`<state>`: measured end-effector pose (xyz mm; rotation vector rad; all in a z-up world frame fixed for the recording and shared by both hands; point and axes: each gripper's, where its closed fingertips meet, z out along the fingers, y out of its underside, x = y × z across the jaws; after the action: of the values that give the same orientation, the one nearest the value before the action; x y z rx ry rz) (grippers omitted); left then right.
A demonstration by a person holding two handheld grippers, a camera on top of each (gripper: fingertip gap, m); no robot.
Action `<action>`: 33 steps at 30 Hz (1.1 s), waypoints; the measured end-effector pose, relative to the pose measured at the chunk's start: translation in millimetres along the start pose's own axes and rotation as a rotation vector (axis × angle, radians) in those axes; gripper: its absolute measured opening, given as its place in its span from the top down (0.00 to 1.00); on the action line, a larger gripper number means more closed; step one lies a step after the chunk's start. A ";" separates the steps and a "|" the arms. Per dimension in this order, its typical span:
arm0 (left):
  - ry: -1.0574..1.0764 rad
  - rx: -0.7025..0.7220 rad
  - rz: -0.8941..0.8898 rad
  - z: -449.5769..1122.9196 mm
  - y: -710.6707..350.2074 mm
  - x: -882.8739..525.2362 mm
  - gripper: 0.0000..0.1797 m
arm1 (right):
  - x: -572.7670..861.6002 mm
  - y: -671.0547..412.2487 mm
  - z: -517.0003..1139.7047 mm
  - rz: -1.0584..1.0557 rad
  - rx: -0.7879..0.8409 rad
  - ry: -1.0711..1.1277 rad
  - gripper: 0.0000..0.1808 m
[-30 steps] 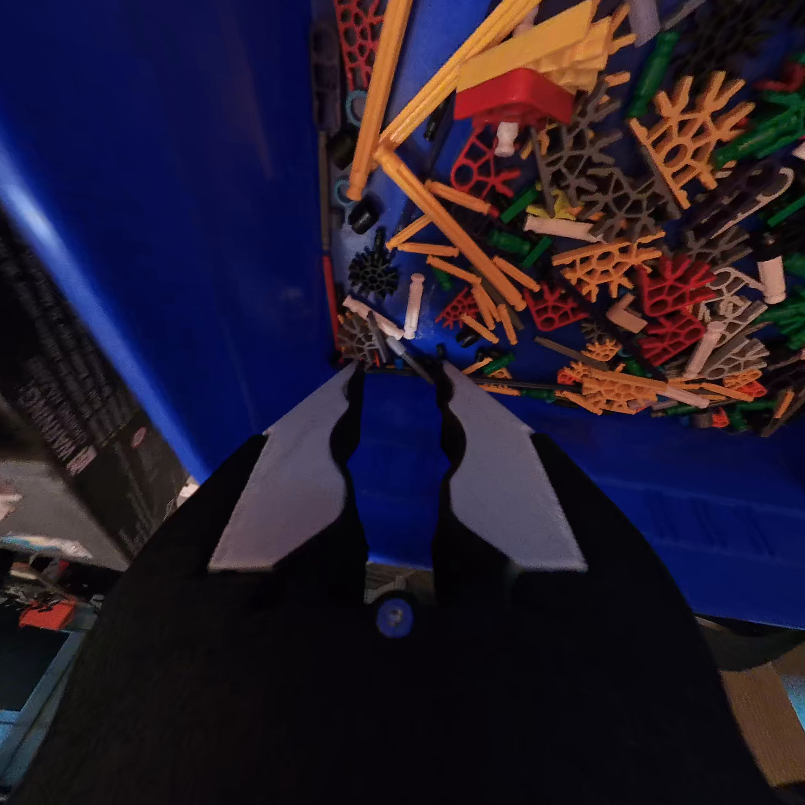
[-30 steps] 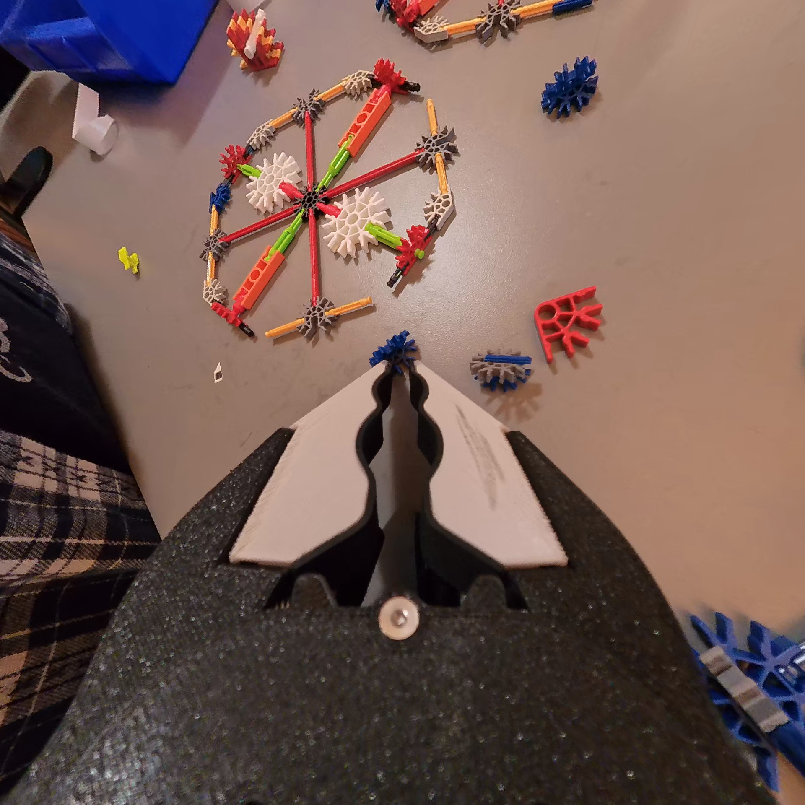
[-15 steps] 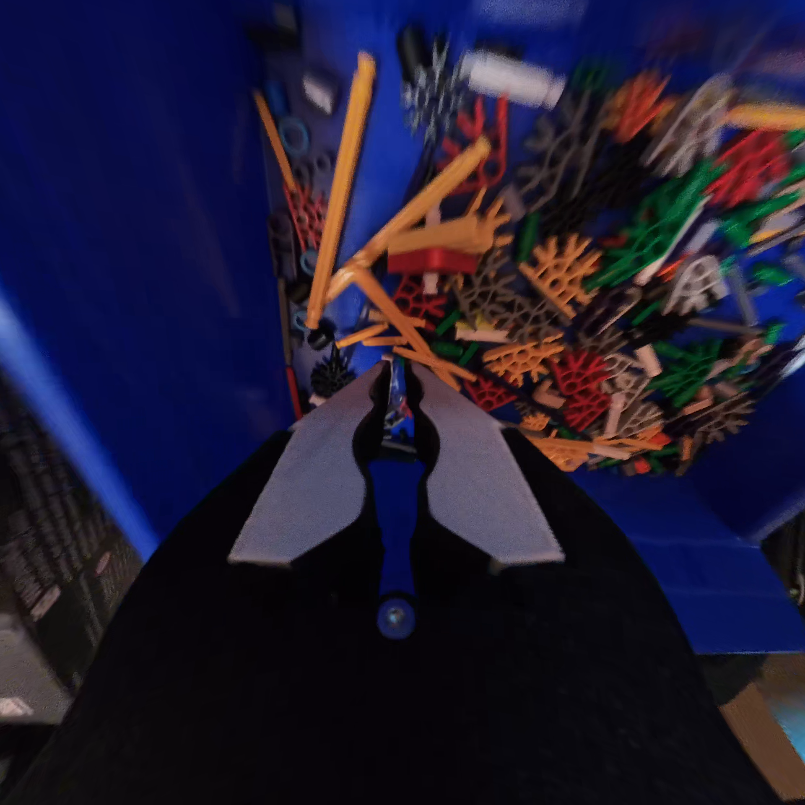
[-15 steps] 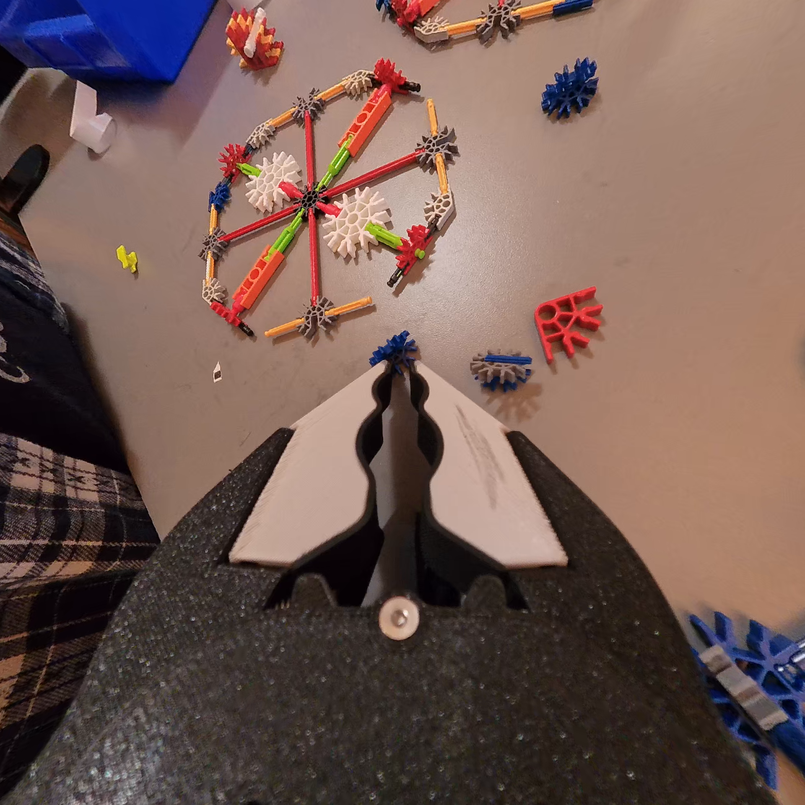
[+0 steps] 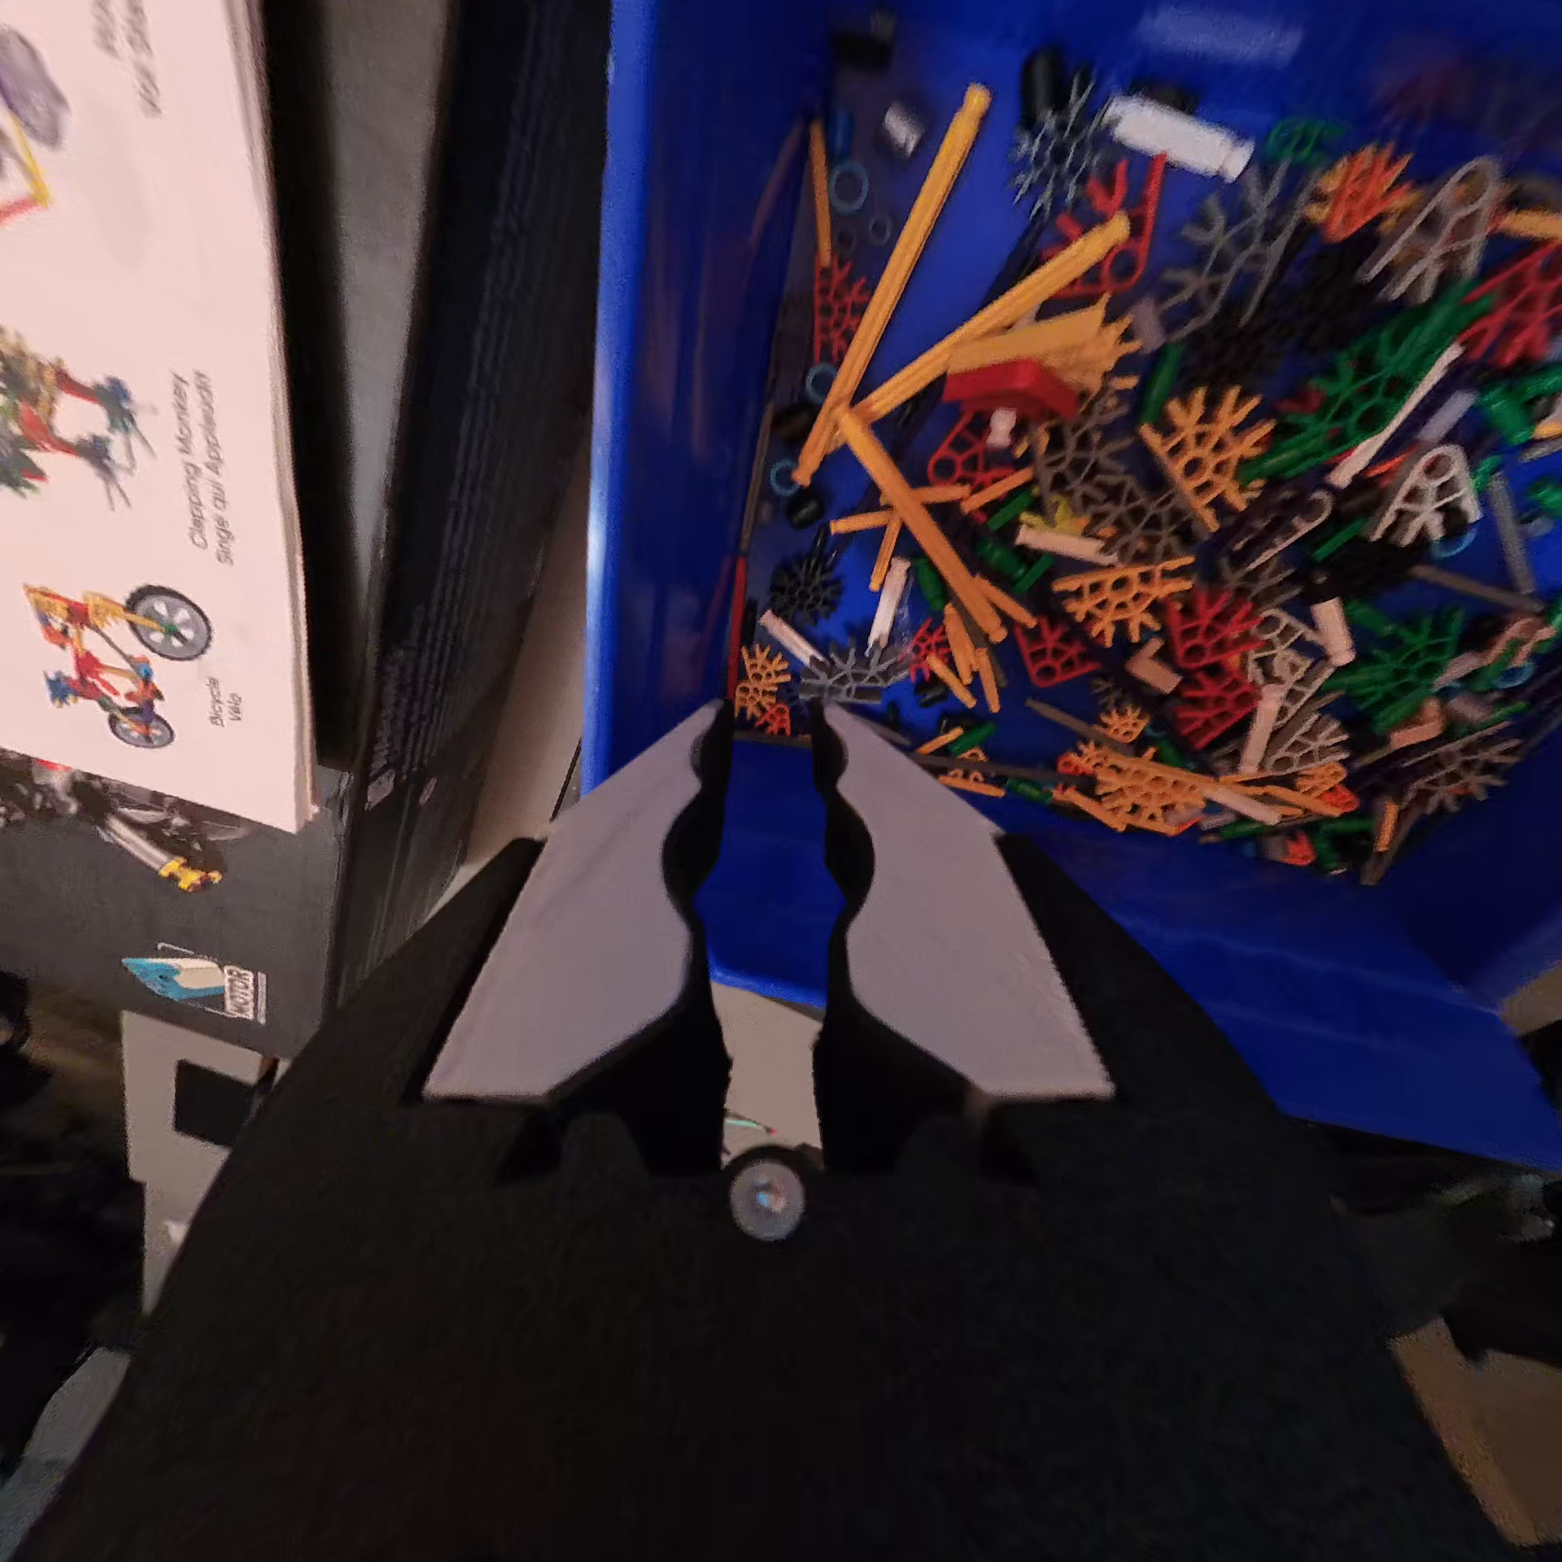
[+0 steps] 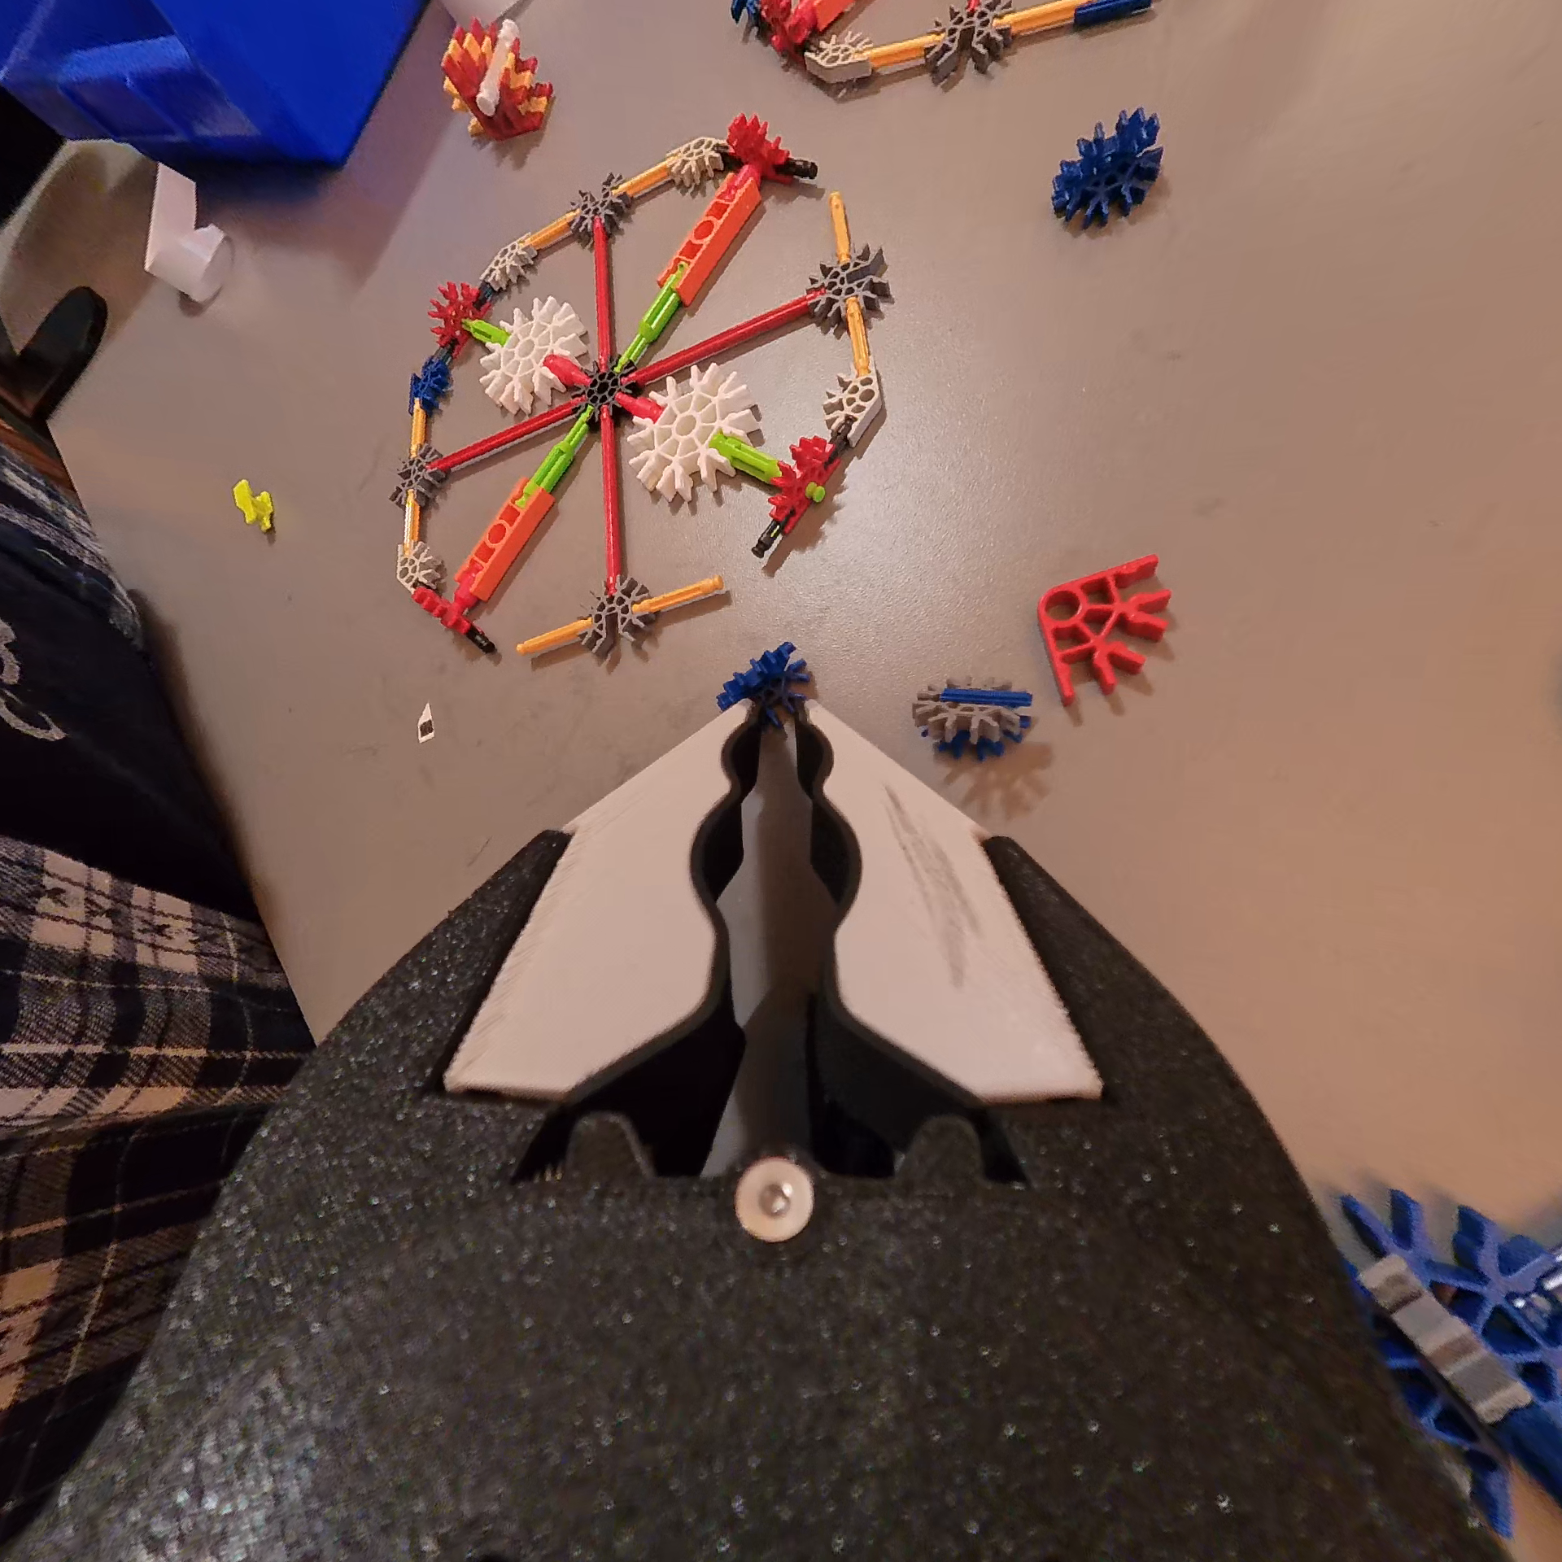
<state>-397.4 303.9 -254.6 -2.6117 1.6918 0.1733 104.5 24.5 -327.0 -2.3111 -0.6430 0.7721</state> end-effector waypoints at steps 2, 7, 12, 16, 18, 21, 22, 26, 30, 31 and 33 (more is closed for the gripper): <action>0.006 -0.028 0.004 5.7 5.0 2.1 0.91 | 0.1 0.0 0.1 -0.001 0.000 0.001 0.96; 0.008 -0.063 0.017 15.5 8.9 5.4 0.91 | 0.1 0.0 0.1 -0.002 0.000 0.003 0.96; -0.003 -0.074 0.021 16.6 9.6 4.1 0.91 | 0.1 0.1 0.0 -0.003 0.000 0.005 0.96; 0.015 -0.072 0.033 16.7 8.5 11.4 0.91 | 0.1 0.1 -0.1 -0.003 0.000 0.005 0.96; 0.041 -0.061 0.048 16.6 5.8 21.4 0.90 | 0.0 0.1 0.0 -0.004 0.000 0.005 0.96; 0.131 -0.020 0.093 15.3 -2.0 52.1 0.84 | 0.0 0.1 -0.1 -0.004 0.000 0.005 0.96; 0.154 -0.014 0.113 15.7 -3.7 63.2 0.80 | 0.0 0.1 -0.1 -0.004 0.000 0.005 0.96; 0.151 -0.015 0.186 23.9 -7.0 95.2 0.54 | 0.0 0.1 -0.1 -0.003 0.000 0.004 0.96; 0.150 -0.033 0.212 36.2 -3.0 118.3 0.33 | -0.1 0.1 0.0 -0.001 0.000 0.001 0.96; 0.136 -0.044 0.225 39.5 -0.6 121.3 0.31 | 0.0 0.1 -0.1 -0.001 0.000 0.001 0.96; 0.129 -0.063 0.237 46.5 4.0 128.6 0.25 | -0.1 0.1 0.0 -0.001 0.000 0.001 0.96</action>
<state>-352.7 189.2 -314.3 -2.5074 2.0706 0.0648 104.5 24.4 -327.0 -2.3115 -0.6432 0.7701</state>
